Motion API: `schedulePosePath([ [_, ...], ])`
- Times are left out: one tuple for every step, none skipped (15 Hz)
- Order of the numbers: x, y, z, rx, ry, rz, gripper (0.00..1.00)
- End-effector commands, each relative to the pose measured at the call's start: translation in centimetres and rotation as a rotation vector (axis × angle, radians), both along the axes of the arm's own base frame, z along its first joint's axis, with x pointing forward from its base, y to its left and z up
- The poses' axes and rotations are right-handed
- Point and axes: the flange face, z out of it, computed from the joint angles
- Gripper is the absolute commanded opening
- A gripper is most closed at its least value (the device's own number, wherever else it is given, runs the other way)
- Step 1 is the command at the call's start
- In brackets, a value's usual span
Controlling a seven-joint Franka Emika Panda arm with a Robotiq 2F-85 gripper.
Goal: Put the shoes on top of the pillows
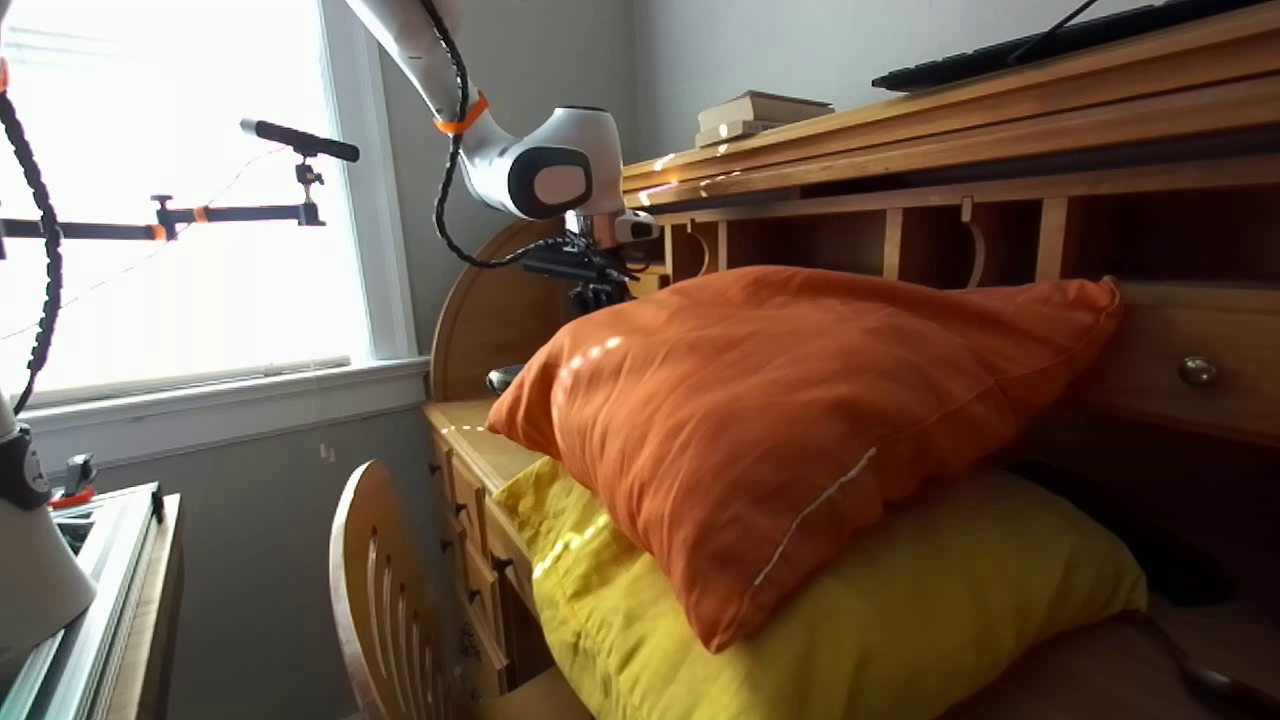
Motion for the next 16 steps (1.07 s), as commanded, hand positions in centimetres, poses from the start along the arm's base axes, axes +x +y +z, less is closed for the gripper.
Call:
schedulePosePath([
  [0.0,0.2,0.2,0.031,0.039,-0.013,0.0],
  [0.0,0.4,0.7,0.042,0.033,-0.009,0.03],
  [0.0,0.5,1.2,0.054,0.03,-0.01,0.02],
  [-0.1,0.7,1.6,0.067,0.029,-0.011,0.03],
  [-0.2,0.8,2.2,0.078,0.022,-0.007,0.02],
  [-0.4,1.0,2.9,0.085,0.011,-0.005,0.02],
  [-0.6,1.1,3.6,0.094,-0.002,0.003,0.02],
  [-0.7,1.2,4.3,0.099,-0.008,0.004,0.02],
  [-0.8,1.2,4.9,0.099,-0.017,0.005,0.02],
  [-0.8,1.0,5.6,0.095,-0.021,-0.003,0.02],
  [-0.9,0.8,6.4,0.105,-0.021,-0.007,0.02],
  [-1.0,0.7,7.3,0.116,-0.025,-0.011,0.02],
  [-1.2,0.6,8.2,0.12,-0.026,-0.014,0.02],
  [-1.4,0.4,9.1,0.129,-0.029,-0.014,0.02],
  [-1.7,0.0,10.3,0.128,-0.034,-0.02,0.02],
  [-2.1,-0.4,11.4,0.121,-0.041,-0.025,0.02],
])
